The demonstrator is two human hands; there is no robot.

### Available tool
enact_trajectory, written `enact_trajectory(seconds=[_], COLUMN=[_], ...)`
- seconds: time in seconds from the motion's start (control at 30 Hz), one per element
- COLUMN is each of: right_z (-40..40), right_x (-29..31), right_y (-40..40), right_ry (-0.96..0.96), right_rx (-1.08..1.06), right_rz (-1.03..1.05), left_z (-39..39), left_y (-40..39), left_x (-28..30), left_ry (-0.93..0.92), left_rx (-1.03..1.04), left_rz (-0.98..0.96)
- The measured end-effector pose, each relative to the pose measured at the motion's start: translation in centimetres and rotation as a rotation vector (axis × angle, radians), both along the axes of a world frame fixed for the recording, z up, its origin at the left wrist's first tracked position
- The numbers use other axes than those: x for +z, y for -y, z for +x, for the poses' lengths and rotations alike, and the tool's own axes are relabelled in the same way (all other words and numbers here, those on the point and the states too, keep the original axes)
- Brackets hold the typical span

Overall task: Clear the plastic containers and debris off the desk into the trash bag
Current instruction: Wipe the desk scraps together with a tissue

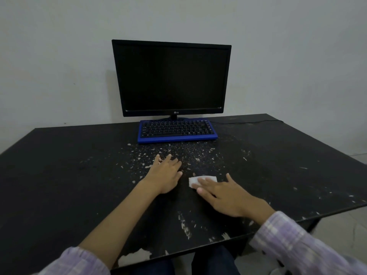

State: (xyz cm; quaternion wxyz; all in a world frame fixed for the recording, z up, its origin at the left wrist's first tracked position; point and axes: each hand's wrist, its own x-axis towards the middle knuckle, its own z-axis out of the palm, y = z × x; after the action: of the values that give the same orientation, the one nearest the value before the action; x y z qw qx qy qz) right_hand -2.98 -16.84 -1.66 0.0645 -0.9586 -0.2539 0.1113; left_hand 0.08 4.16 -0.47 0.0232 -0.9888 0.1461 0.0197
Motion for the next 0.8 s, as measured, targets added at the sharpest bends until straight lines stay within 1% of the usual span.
enact_trajectory(seconds=[0.07,0.13,0.33,0.47,0.57,0.63,0.8], right_z=[1.5,3.5,9.2,9.2,7.3,6.0,6.5], right_x=[0.4,0.7,1.8,1.6,0.9,0.5,1.3], right_y=[-0.1,-0.9,-5.7,-7.8,-7.2,-5.5,-2.0], right_ry=[-0.020,-0.014,-0.073,-0.060,-0.054,-0.068,-0.058], right_rx=[-0.059,-0.074,-0.129,-0.064,0.069,0.097,-0.065], right_rz=[-0.018,-0.056,-0.097,-0.101,-0.094,-0.089,-0.130], left_z=[-0.2,-0.3,-0.1,0.5,1.0,1.2,2.2], left_y=[-1.3,-2.4,-3.9,-4.3,-4.3,-4.2,-3.6], left_x=[0.2,0.3,0.3,0.3,0.1,-0.1,-0.5], left_ry=[-0.012,-0.031,-0.042,-0.024,-0.023,-0.024,-0.058], left_rx=[0.037,0.068,0.118,0.119,0.103,0.091,0.071], left_rz=[-0.008,-0.022,-0.041,-0.054,-0.064,-0.069,-0.093])
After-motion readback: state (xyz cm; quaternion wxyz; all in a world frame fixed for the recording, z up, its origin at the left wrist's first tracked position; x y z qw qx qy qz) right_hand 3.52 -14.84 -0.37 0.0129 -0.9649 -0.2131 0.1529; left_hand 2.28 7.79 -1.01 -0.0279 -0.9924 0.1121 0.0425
